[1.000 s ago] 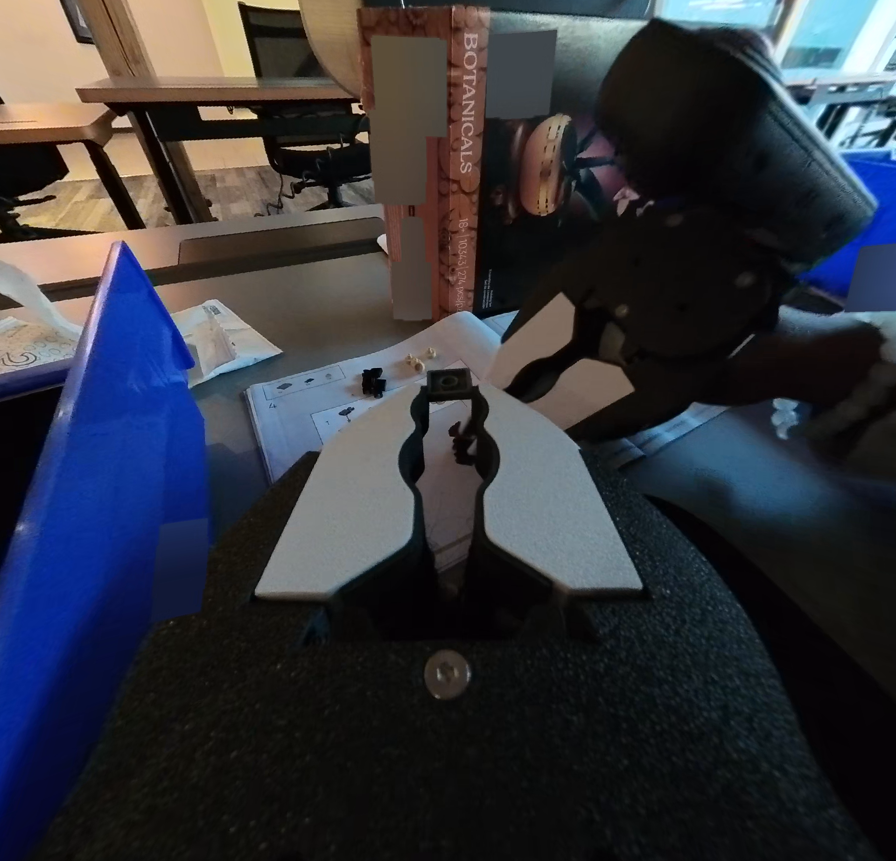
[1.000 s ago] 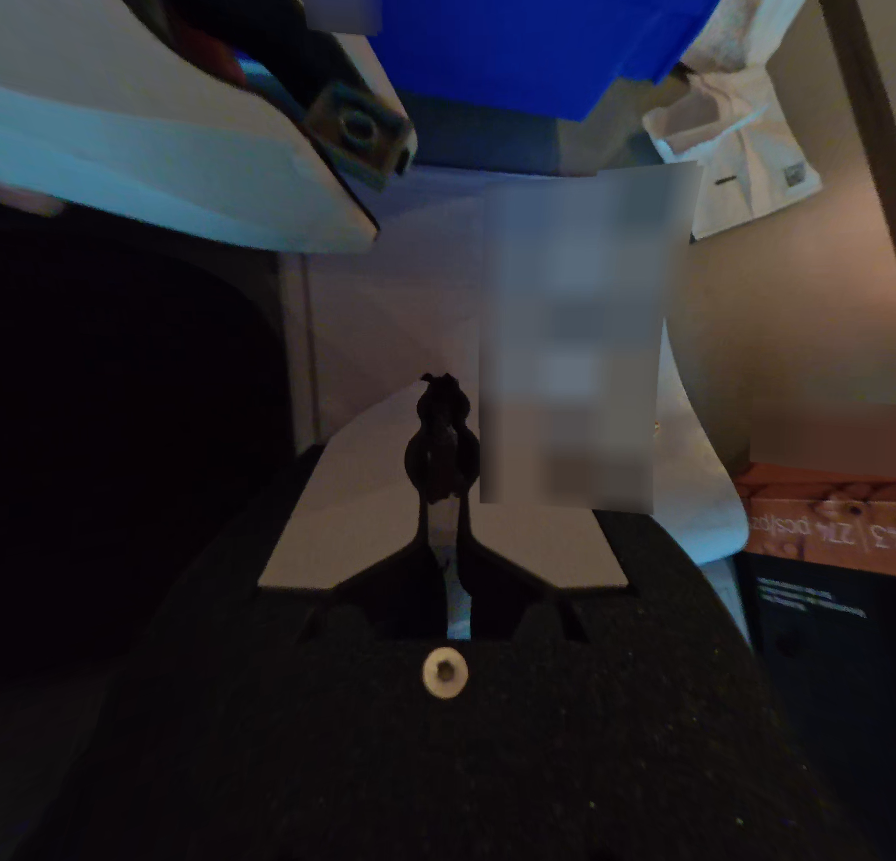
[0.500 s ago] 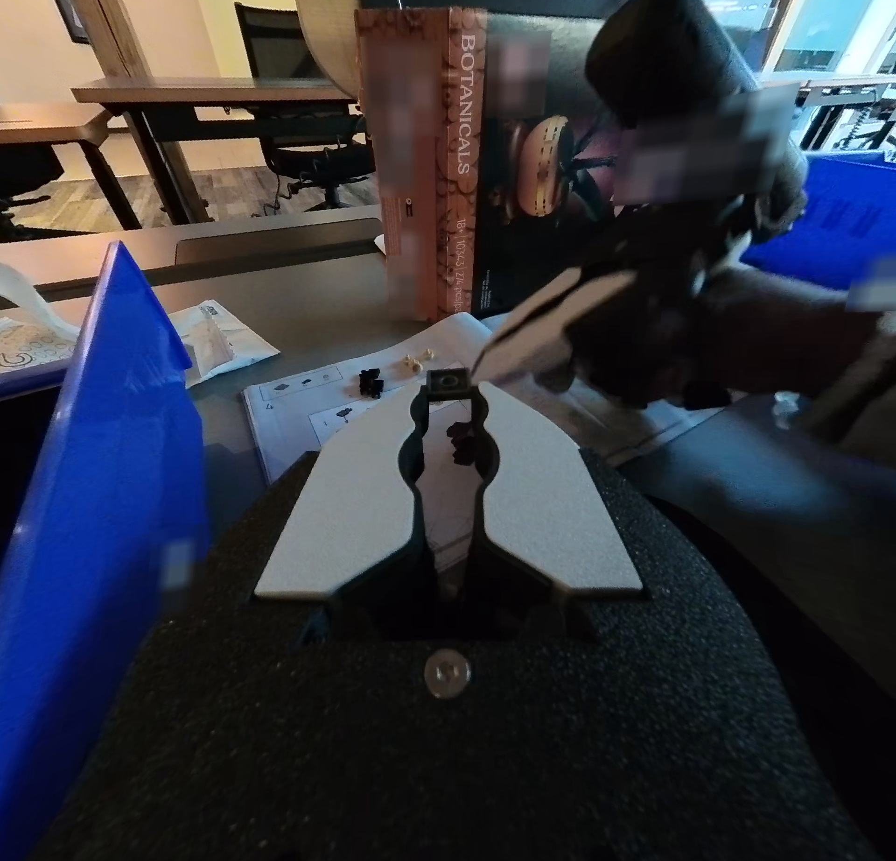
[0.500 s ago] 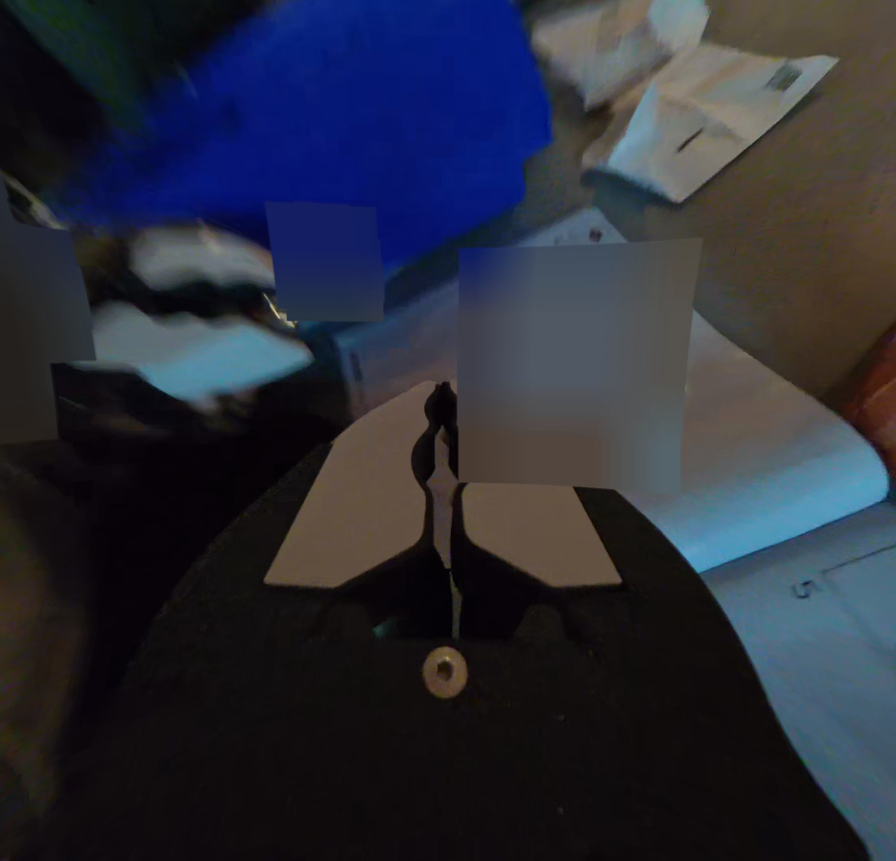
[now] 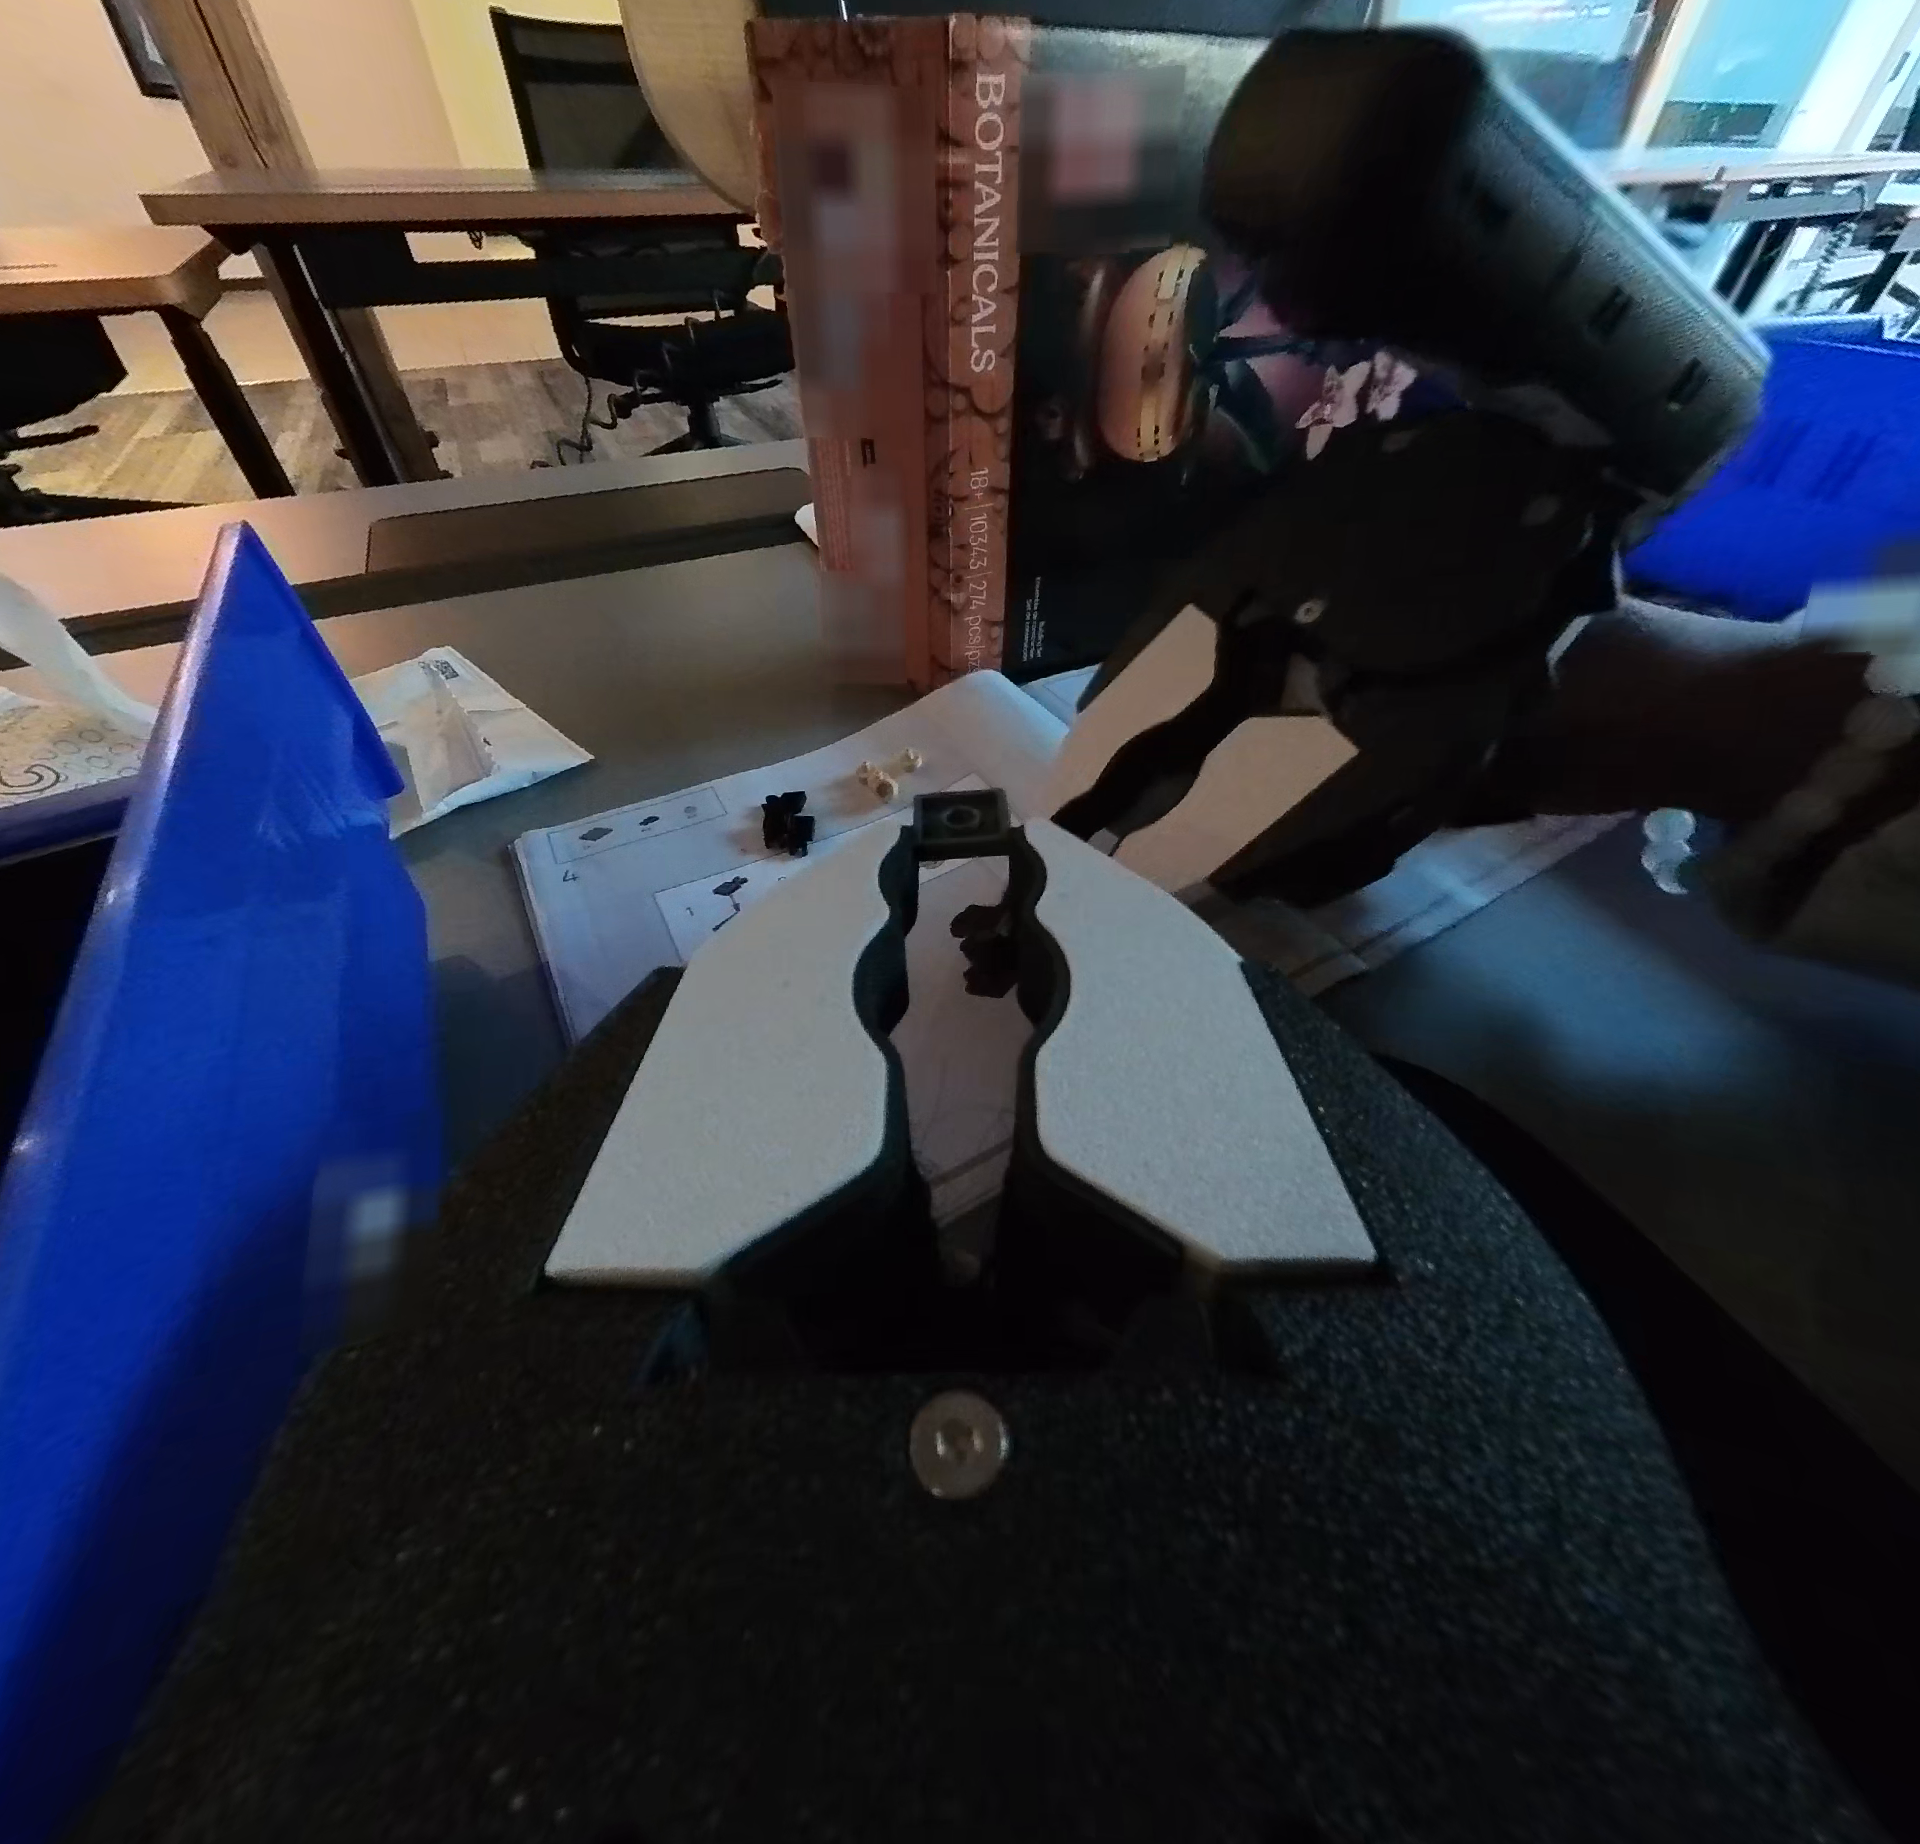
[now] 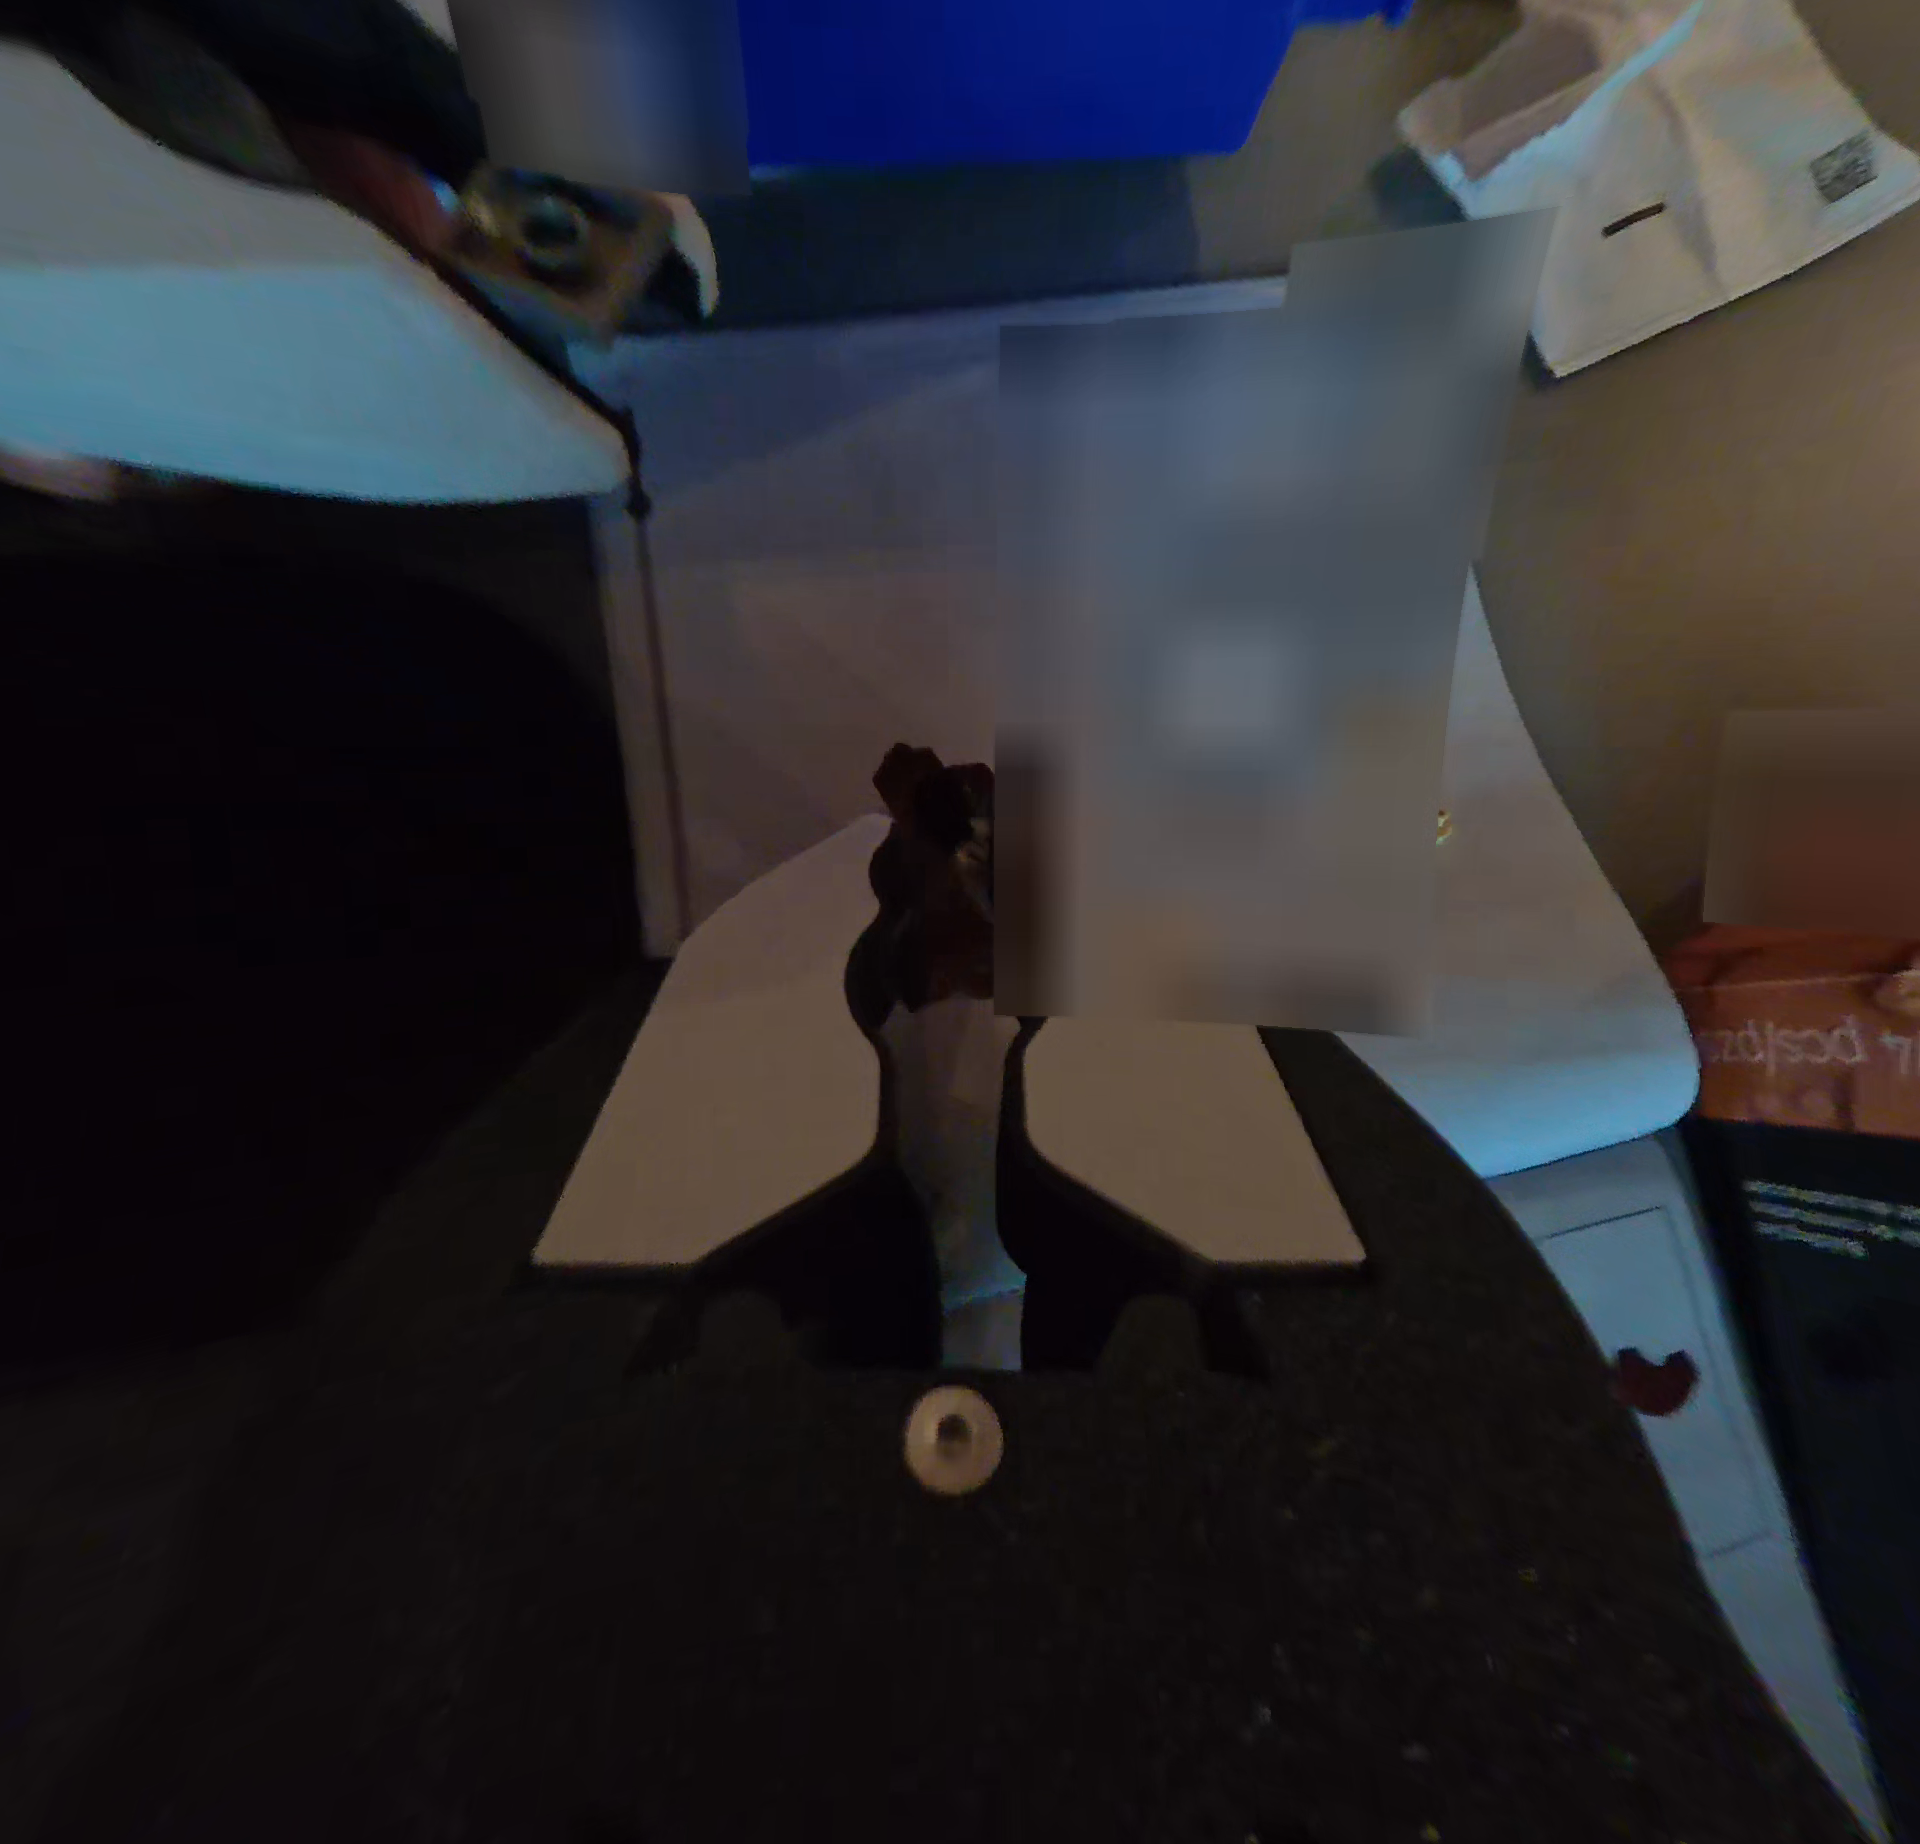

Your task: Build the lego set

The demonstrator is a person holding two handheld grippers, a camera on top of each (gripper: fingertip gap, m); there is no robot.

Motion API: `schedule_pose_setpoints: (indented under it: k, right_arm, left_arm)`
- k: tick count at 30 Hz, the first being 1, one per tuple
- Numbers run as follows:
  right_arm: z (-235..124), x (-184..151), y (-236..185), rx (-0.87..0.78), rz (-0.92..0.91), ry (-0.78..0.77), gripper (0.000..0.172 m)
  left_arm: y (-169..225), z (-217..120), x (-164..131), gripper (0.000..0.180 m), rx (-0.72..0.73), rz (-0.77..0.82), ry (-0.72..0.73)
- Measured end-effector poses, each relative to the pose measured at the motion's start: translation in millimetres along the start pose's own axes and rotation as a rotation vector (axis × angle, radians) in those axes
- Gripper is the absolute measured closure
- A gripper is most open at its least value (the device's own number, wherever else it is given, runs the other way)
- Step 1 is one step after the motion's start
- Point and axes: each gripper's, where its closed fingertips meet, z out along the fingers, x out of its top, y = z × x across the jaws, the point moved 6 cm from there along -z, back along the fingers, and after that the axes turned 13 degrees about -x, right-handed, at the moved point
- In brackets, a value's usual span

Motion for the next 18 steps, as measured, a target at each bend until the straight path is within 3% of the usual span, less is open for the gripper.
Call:
schedule_pose_setpoints:
  k: [10, 16, 18]
  right_arm:
    - [4.7, 1.8, 0.6, 0.027, -0.027, -0.039, 0.169]
    - [-21.8, 16.0, 8.8, 0.216, 0.347, 0.155, 0.169]
    - [-33.5, 20.3, 11.0, 0.238, 0.376, 0.211, 0.169]
  left_arm:
    - [0.3, 0.9, -0.3, 0.164, -0.005, 0.002, -0.006]
    - [0.3, 1.7, -0.6, 0.164, -0.009, 0.000, -0.013]
    - [1.4, 1.8, -0.6, 0.164, -0.018, 0.008, -0.013]
